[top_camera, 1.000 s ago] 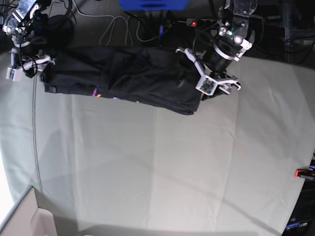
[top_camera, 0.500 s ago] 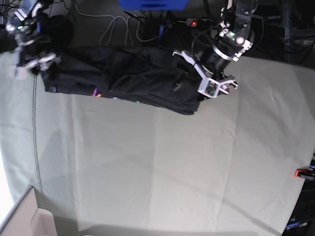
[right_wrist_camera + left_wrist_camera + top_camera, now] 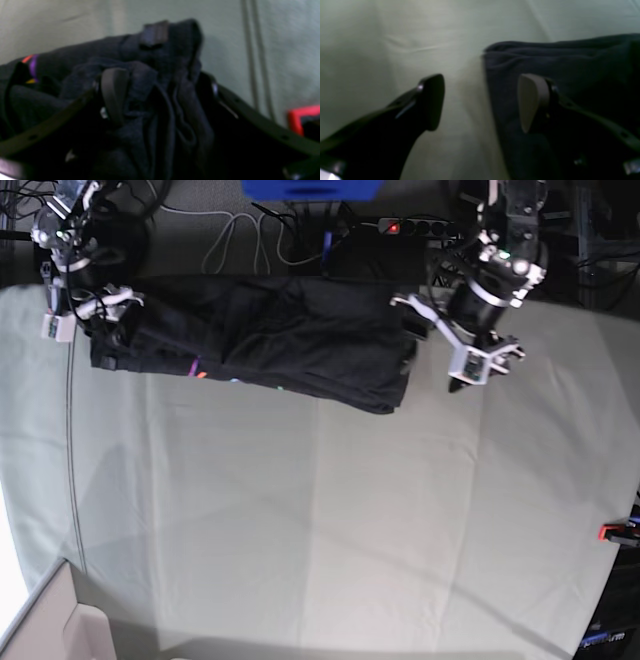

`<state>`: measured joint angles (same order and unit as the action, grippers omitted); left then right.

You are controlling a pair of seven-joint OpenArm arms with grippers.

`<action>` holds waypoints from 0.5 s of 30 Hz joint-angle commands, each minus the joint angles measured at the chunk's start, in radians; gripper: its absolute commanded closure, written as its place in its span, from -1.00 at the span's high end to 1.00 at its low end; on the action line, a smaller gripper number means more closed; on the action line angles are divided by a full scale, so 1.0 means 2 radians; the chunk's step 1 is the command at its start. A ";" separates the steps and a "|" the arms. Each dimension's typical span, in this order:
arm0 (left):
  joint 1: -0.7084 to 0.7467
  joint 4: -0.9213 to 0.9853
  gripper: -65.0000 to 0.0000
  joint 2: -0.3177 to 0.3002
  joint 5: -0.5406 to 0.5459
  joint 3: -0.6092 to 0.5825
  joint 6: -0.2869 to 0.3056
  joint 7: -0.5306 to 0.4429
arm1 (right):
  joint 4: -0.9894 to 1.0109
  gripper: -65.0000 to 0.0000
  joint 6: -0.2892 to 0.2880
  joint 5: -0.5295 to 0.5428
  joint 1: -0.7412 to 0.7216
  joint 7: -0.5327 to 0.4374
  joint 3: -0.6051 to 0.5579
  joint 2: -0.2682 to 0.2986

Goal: Layout the t-shirt on the table in an organized manner, then fold the t-shirt properly
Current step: 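Release the folded end with the left gripper and lift it away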

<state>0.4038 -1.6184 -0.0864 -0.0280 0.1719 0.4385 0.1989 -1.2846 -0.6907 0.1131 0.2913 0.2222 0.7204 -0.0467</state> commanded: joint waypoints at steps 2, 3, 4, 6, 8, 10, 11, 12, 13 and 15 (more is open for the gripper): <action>-0.001 -0.007 0.38 -0.002 0.007 0.004 0.001 -0.012 | 0.004 0.24 -0.004 -0.017 0.006 0.039 -0.003 -0.004; -0.001 -0.007 0.38 -0.002 0.007 0.007 0.001 -0.012 | 0.004 0.23 -0.004 -0.017 0.006 0.039 -0.003 -0.004; -0.001 -0.007 0.38 -0.002 0.007 0.011 0.001 -0.012 | 0.004 0.19 -0.004 -0.017 0.006 0.039 -0.006 -0.004; -0.001 -0.007 0.38 -0.002 0.007 0.017 0.001 -0.012 | 0.004 0.03 -0.004 -0.017 0.007 0.039 -0.016 -0.004; -0.001 -0.007 0.38 -0.002 0.007 0.020 0.001 -0.012 | 0.004 -0.25 -0.004 -0.017 0.012 0.039 -0.025 -0.004; -0.001 -0.007 0.38 -0.002 0.007 0.024 0.001 -0.012 | 0.002 -0.62 -0.004 -0.016 0.013 0.039 -0.036 -0.004; -0.001 -0.007 0.38 -0.002 0.007 0.024 0.001 -0.012 | 0.002 -0.81 -0.004 -0.016 0.013 0.039 -0.038 -0.004; -0.002 -0.007 0.38 -0.002 0.007 0.024 0.001 -0.012 | 0.001 -1.00 -0.004 -0.016 0.013 0.039 -0.037 -0.004; -0.003 -0.007 0.38 -0.001 0.007 0.024 0.001 -0.012 | 0.001 -1.00 -0.004 -0.016 0.013 0.039 -0.036 -0.004; -0.002 -0.008 0.38 0.000 0.007 0.017 0.001 -0.012 | 0.000 -1.00 -0.004 -0.014 0.013 0.039 -0.035 -0.004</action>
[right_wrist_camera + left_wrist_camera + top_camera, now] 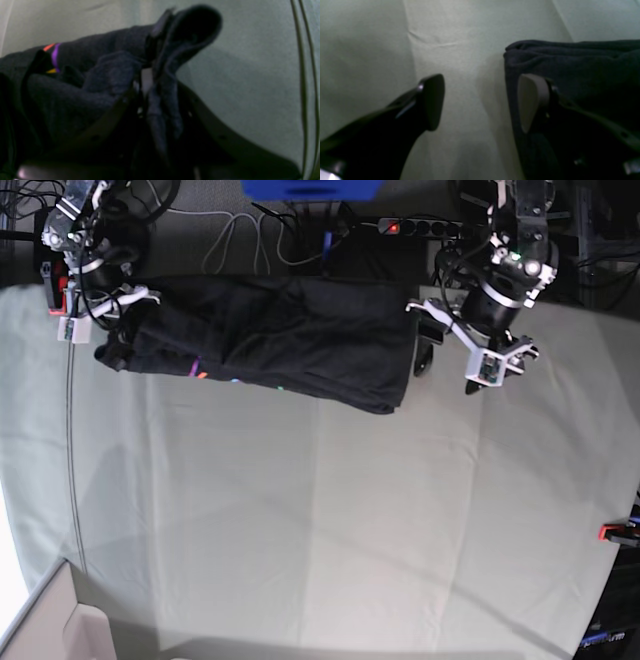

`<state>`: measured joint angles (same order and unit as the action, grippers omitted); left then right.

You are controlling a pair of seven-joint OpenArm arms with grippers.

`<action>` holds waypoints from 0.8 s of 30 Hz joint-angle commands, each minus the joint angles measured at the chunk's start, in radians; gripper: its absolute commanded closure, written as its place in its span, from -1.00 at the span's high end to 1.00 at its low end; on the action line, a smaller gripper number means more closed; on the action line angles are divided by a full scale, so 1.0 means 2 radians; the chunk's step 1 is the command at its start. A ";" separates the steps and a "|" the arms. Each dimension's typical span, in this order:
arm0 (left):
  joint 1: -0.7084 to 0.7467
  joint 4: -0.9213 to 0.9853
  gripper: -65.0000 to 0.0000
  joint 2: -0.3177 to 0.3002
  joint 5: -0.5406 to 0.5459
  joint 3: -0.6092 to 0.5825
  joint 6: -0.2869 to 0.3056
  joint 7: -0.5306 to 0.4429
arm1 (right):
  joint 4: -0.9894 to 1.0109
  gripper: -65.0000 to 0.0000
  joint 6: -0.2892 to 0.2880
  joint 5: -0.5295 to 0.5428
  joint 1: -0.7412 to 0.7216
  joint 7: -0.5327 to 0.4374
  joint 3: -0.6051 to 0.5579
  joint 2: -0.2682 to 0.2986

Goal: Layout the t-shirt on the table in an organized manner, then fold the t-shirt properly
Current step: 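Release the folded end with the left gripper and lift it away, then press the folded shirt flat with the left gripper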

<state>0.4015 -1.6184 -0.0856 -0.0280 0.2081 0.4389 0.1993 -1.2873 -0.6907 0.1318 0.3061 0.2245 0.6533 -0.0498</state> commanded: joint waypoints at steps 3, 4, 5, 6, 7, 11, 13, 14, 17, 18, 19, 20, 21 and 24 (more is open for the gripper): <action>0.001 -0.013 0.37 -0.002 0.007 -0.045 0.001 -0.013 | 0.001 -1.00 -0.004 -0.023 0.003 0.038 0.000 -0.001; 0.001 -0.013 0.37 -0.003 0.004 -0.067 0.001 -0.013 | 0.001 -1.00 -0.004 -0.025 0.002 0.038 0.000 -0.001; 0.001 -0.014 0.37 -0.004 0.003 -0.089 0.001 -0.013 | 0.001 -1.00 -0.004 -0.026 0.002 0.038 0.000 -0.001; 0.001 -0.013 0.37 -0.007 0.003 -0.107 0.001 -0.012 | 0.001 -1.00 -0.004 -0.026 0.002 0.038 0.000 -0.001; 0.001 -0.009 0.37 -0.011 0.003 -0.127 0.001 -0.012 | 0.001 -1.00 -0.004 -0.026 0.002 0.038 0.000 -0.001; -0.015 0.024 0.37 -0.017 0.002 -0.207 0.000 0.000 | 0.001 -1.00 -0.004 -0.026 0.001 0.038 0.000 0.000; -0.036 0.052 0.37 -0.016 0.002 -0.240 0.000 0.027 | 0.001 -1.00 -0.004 -0.026 0.001 0.038 0.000 0.000; -0.047 0.066 0.37 -0.016 0.002 -0.258 0.000 0.042 | 0.001 -1.00 -0.004 -0.026 0.001 0.038 0.000 0.000; -0.078 0.088 0.37 -0.015 0.007 -0.318 0.000 0.066 | 0.001 -1.00 -0.004 -0.026 0.001 0.038 0.000 0.000; -0.085 0.087 0.37 -0.015 0.007 -0.337 0.000 0.066 | 0.001 -1.00 -0.004 -0.026 0.001 0.038 0.000 0.000; -0.089 0.081 0.37 -0.014 0.007 -0.352 0.000 0.066 | 0.001 -1.00 -0.004 -0.026 0.001 0.038 0.000 0.000; -0.091 0.070 0.37 -0.013 0.007 -0.364 0.000 0.066 | 0.001 -1.00 -0.004 -0.026 0.001 0.038 0.000 0.000; -0.092 0.059 0.37 -0.012 0.007 -0.372 0.000 0.066 | 0.001 -1.00 -0.004 -0.026 0.001 0.038 0.000 0.000; -0.092 0.022 0.38 -0.012 0.007 -0.384 0.000 0.066 | 0.001 -1.00 -0.004 -0.026 0.001 0.038 0.000 0.000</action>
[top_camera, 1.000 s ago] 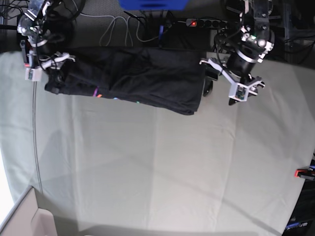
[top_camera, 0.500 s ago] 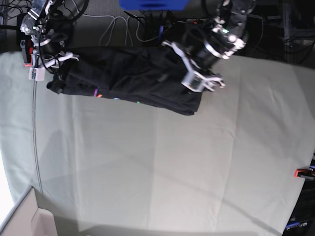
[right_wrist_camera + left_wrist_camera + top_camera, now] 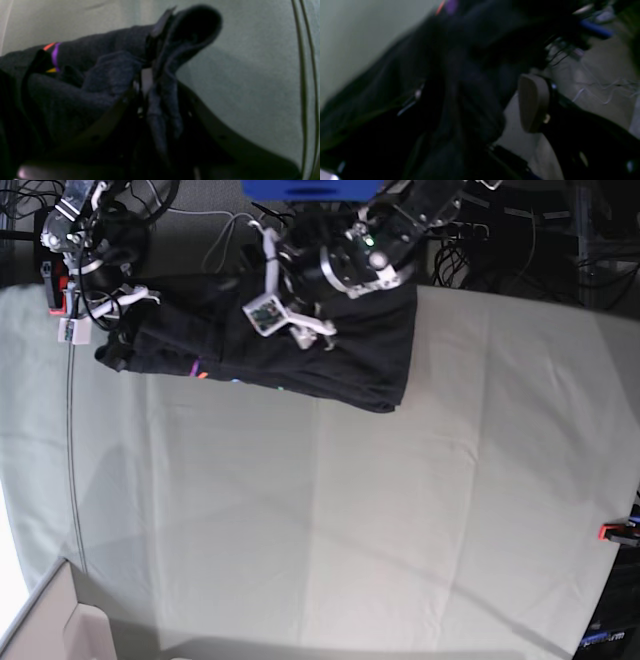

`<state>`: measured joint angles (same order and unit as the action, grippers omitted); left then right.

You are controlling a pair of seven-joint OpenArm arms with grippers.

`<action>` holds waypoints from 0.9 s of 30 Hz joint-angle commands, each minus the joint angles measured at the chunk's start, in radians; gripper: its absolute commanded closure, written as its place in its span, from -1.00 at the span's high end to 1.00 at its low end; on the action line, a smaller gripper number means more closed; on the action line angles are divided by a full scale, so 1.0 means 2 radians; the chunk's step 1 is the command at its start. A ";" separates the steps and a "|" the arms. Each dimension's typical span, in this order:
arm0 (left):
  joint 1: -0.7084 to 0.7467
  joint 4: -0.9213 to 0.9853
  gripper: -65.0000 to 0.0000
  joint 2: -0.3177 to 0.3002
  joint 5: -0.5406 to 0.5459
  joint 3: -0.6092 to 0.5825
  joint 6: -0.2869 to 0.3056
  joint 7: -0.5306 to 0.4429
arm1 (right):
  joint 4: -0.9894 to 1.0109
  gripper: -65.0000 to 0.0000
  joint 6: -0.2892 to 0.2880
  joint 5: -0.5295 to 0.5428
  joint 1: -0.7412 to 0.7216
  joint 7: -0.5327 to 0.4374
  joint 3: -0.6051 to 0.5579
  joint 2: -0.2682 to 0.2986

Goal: Layout the t-shirt on the table in an organized manner, then fold the t-shirt properly
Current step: 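Press the folded shirt flat with the left gripper, then carry the held shirt end with the right gripper over onto the folded stack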

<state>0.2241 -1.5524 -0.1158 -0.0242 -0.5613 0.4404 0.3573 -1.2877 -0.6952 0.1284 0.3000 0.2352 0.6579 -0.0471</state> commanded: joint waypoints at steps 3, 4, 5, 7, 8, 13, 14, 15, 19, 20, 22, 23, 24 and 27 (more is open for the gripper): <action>0.000 -0.036 0.38 0.000 0.005 0.002 0.000 -0.009 | 0.001 -1.00 -0.001 -0.025 0.004 0.032 -0.002 -0.001; 0.001 -0.044 0.38 -0.003 0.005 0.002 0.000 -0.009 | 0.001 -1.00 -0.001 -0.025 0.004 0.032 -0.002 -0.001; 0.003 -0.054 0.38 -0.015 0.005 0.003 -0.001 -0.009 | 0.001 -1.00 -0.001 -0.025 0.004 0.032 -0.002 -0.001; 0.013 -0.073 0.38 -0.040 0.005 0.018 -0.004 -0.009 | 0.001 -1.00 -0.001 -0.025 0.007 0.032 -0.006 -0.001; 0.021 -0.083 0.38 -0.049 0.005 0.032 -0.005 -0.009 | 0.001 -1.00 -0.001 -0.025 0.007 0.032 -0.006 -0.001; 0.075 -0.101 0.38 -0.064 0.005 0.174 -0.004 -0.009 | -0.018 -1.00 -0.001 -0.021 0.008 0.032 -0.003 -0.004; 0.084 -0.100 0.38 -0.062 0.006 0.206 -0.002 -0.010 | -0.022 -1.00 -0.001 -0.021 0.008 0.032 -0.003 -0.005; 0.092 -0.098 0.38 -0.058 0.006 0.239 -0.001 -0.011 | -0.027 -1.00 -0.001 -0.021 0.008 0.032 -0.004 -0.008; 0.107 -0.096 0.37 -0.039 0.006 0.352 0.000 -0.009 | -0.048 -1.00 -0.001 -0.021 0.007 0.032 -0.002 -0.017; 0.109 -0.091 0.37 -0.033 0.006 0.373 0.000 -0.009 | -0.054 -1.00 -0.001 -0.021 0.008 0.032 -0.002 -0.021; 0.108 -0.080 0.37 -0.018 0.006 0.416 0.000 -0.009 | -0.069 -1.00 -0.001 -0.021 0.008 0.032 -0.002 -0.028; 0.106 -0.071 0.37 -0.012 0.006 0.439 0.000 -0.009 | -0.078 -1.00 -0.001 -0.021 0.008 0.032 -0.002 -0.031; 0.105 -0.062 0.37 -0.003 0.006 0.460 0.000 -0.009 | -0.085 -1.00 -0.001 -0.021 0.008 0.032 -0.002 -0.034; 0.102 -0.033 0.37 0.007 0.006 0.507 0.000 -0.009 | -0.101 -1.00 -0.001 -0.022 0.013 0.032 -0.003 -0.037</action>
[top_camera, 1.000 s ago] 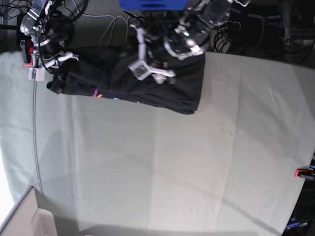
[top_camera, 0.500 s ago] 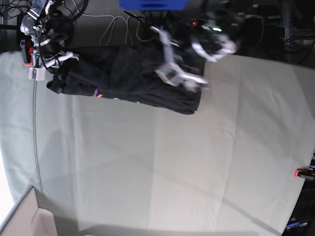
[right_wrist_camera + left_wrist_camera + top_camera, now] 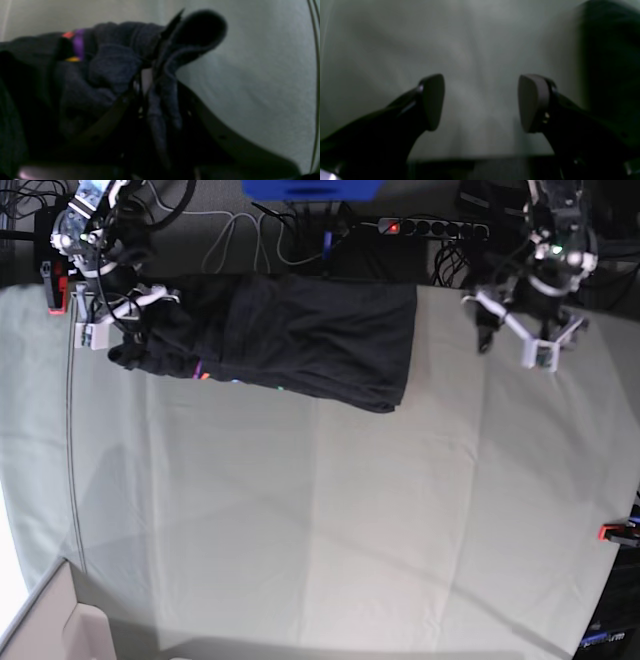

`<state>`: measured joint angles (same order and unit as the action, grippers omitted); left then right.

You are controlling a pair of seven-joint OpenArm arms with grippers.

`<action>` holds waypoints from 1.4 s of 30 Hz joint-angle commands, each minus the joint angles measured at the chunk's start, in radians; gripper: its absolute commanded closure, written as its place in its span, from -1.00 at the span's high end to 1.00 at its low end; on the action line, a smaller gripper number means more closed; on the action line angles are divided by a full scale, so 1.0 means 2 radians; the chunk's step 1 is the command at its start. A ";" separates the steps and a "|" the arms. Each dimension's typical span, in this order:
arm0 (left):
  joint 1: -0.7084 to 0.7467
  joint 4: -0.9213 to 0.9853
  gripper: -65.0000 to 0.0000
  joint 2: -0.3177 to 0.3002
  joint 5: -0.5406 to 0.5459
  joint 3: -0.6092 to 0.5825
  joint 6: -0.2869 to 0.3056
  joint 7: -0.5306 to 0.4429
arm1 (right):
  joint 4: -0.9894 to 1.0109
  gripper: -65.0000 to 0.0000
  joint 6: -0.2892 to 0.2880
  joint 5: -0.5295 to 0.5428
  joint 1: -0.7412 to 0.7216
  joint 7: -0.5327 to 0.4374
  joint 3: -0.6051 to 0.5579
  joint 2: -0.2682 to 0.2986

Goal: Layout the t-shirt on the table in an organized manner, then fold the t-shirt properly
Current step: 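Carry the held shirt end with the right gripper over onto the folded stack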

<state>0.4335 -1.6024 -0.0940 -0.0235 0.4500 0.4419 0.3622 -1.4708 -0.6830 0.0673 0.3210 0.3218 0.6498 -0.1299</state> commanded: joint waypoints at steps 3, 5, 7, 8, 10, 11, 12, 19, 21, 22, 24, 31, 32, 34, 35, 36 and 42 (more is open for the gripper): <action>-0.009 0.017 0.37 -0.005 0.005 0.020 -0.001 -0.011 | -0.027 -1.00 -0.008 0.009 0.008 -0.011 -0.001 0.002; -0.009 0.027 0.37 -0.007 0.005 0.026 -0.001 -0.011 | -0.041 -1.00 -0.008 0.009 0.012 -0.011 -0.002 0.001; -0.010 0.033 0.37 -0.008 0.005 0.026 -0.001 -0.011 | -0.057 -1.00 -0.008 0.009 0.016 -0.011 -0.005 -0.002; -0.011 0.034 0.37 -0.008 0.005 0.026 -0.001 -0.011 | -0.064 -1.00 -0.008 0.009 0.016 -0.011 -0.010 -0.004; -0.011 0.032 0.37 -0.008 0.005 0.026 -0.001 -0.011 | -0.080 -1.00 -0.008 0.009 0.022 -0.011 -0.018 -0.005; -0.011 0.031 0.37 -0.008 0.005 0.026 -0.001 -0.011 | -0.089 -1.00 -0.008 0.009 0.026 -0.011 -0.025 -0.005; -0.011 0.031 0.37 -0.008 0.005 0.026 -0.001 -0.011 | -0.100 -1.00 -0.008 0.009 0.032 -0.011 -0.035 -0.005; -0.011 0.031 0.37 -0.008 0.004 0.026 -0.001 -0.011 | -0.168 -1.00 -0.008 0.008 0.068 -0.011 -0.111 -0.006; -0.011 0.031 0.37 -0.008 0.004 0.026 -0.001 -0.011 | -0.176 -1.00 -0.008 0.007 0.075 -0.011 -0.134 -0.006; -0.010 0.031 0.37 -0.008 0.004 0.026 -0.001 -0.011 | -0.176 -1.00 -0.008 0.007 0.077 -0.011 -0.145 -0.006; -0.009 0.033 0.37 -0.008 0.004 0.026 -0.001 -0.011 | -0.176 -1.00 -0.008 0.006 0.077 -0.011 -0.164 -0.005; -0.007 0.033 0.37 -0.008 0.003 0.026 -0.001 -0.011 | -0.175 -1.00 -0.008 0.005 0.072 -0.011 -0.223 -0.004; -0.007 0.033 0.37 -0.008 0.002 0.026 -0.001 -0.011 | -0.175 -1.00 -0.008 0.005 0.072 -0.011 -0.233 -0.003; -0.007 0.033 0.37 -0.008 0.002 0.026 -0.001 -0.011 | -0.175 -1.00 -0.008 0.005 0.071 -0.011 -0.250 -0.003; -0.007 0.033 0.37 -0.008 0.001 0.026 -0.001 -0.011 | -0.175 -1.00 -0.008 0.005 0.068 -0.011 -0.257 -0.003; -0.006 0.032 0.37 -0.008 0.001 0.026 -0.001 -0.011 | -0.175 -1.00 -0.008 0.005 0.065 -0.011 -0.262 -0.003; 0.000 0.030 0.37 -0.008 0.001 0.027 -0.001 -0.011 | -0.173 -1.00 -0.008 0.005 0.054 -0.011 -0.291 -0.002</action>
<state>0.4263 -1.5242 -0.0998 -0.0254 0.4973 0.4397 0.3592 -1.8008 -0.6868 0.0563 0.4347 0.3302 0.0719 -0.1314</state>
